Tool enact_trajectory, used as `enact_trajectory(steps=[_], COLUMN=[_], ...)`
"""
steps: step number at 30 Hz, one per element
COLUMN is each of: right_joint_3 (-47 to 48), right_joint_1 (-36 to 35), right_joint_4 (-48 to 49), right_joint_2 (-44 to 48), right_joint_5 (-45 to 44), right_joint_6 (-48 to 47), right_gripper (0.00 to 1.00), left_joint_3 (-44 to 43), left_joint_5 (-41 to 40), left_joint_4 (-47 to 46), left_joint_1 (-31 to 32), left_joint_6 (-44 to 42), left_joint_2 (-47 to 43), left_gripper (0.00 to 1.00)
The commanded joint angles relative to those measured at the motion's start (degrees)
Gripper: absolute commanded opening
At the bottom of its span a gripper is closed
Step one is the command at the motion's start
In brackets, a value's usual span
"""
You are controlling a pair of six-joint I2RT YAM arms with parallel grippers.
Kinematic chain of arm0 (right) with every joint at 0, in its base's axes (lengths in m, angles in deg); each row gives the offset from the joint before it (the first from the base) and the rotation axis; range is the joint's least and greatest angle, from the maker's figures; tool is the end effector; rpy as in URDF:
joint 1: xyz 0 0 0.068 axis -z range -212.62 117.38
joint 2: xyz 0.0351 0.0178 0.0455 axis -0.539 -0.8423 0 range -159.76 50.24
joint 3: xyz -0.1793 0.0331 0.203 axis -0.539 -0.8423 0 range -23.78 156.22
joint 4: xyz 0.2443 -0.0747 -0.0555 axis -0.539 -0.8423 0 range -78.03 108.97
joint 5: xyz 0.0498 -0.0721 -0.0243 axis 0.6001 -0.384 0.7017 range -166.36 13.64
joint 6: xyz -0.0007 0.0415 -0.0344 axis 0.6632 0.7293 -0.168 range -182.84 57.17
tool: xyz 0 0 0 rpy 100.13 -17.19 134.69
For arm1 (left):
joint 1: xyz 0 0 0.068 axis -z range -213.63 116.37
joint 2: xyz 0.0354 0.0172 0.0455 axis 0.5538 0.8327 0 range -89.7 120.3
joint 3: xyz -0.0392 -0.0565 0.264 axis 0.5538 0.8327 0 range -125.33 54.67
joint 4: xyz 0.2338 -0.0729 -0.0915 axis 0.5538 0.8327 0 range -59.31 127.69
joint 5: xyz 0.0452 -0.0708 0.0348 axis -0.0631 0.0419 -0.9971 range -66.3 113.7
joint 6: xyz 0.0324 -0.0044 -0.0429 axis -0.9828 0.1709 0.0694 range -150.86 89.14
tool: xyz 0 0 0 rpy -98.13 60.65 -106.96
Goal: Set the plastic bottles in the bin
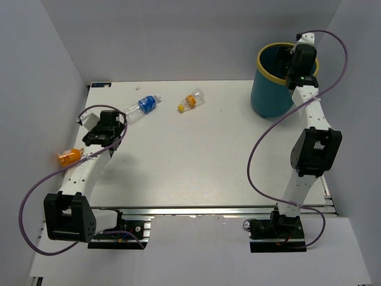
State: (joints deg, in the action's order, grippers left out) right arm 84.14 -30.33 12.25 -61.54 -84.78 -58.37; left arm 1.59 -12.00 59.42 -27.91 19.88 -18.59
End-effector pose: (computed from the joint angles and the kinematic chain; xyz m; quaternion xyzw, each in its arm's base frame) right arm 0.4732 -0.0241 0.3820 0.0920 0.7631 -0.0444 0.6382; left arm 0.2573 -0.0049 0.2695 -0.4431 0.7743 0.0853 0.4438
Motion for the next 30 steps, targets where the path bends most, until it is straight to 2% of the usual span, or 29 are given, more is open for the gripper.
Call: enact_trajectory(steps=[1,5,8,16,19,20,23,28,30], right_joint_3=[-1.31,-0.60,-2.53,-15.79,-24.31,-28.77,-34.51,-40.24,-40.33], right_joint_1=[-0.44,-0.87,-2.19,-17.21,-20.12,-20.13,-20.13,-20.13,-20.13], right_joint_4=[2.68,-0.39,-1.10,-2.86,-0.59,0.30,3.29,4.00,3.12], right_joint_2=[5.88,7.80,10.09,24.06,29.42,31.70,34.52,35.32,34.71], right_joint_5=[1.65,6.48,7.19,5.45,6.22,8.40,15.25,19.41,18.89], right_joint_6=[-0.24,-4.02,-7.36,-20.90,-17.95,-16.44,-12.30,-12.73,-13.00], right_gripper=[0.89,0.89,0.89,0.90,0.89,0.90,0.89,0.89,0.89], left_joint_3=[-1.06,-0.10,-0.18,1.05,2.01,2.02,1.23,2.80,3.94], left_joint_5=[0.37,3.71,3.27,-1.03,-4.27,-4.90,-7.27,0.45,1.34], left_joint_4=[0.01,-0.78,0.09,2.21,2.21,2.29,2.39,-3.23,-6.31], left_joint_1=[-2.37,-4.74,-5.63,-10.11,-11.69,-12.21,-15.20,-25.73,-27.24], left_joint_6=[0.94,1.64,2.69,9.46,11.47,11.66,12.28,9.29,8.15], left_joint_2=[-2.03,-1.77,-1.07,-0.27,-0.45,-0.27,0.17,2.18,2.80], left_gripper=[0.98,0.98,0.98,0.98,0.98,0.98,0.98,0.98,0.98])
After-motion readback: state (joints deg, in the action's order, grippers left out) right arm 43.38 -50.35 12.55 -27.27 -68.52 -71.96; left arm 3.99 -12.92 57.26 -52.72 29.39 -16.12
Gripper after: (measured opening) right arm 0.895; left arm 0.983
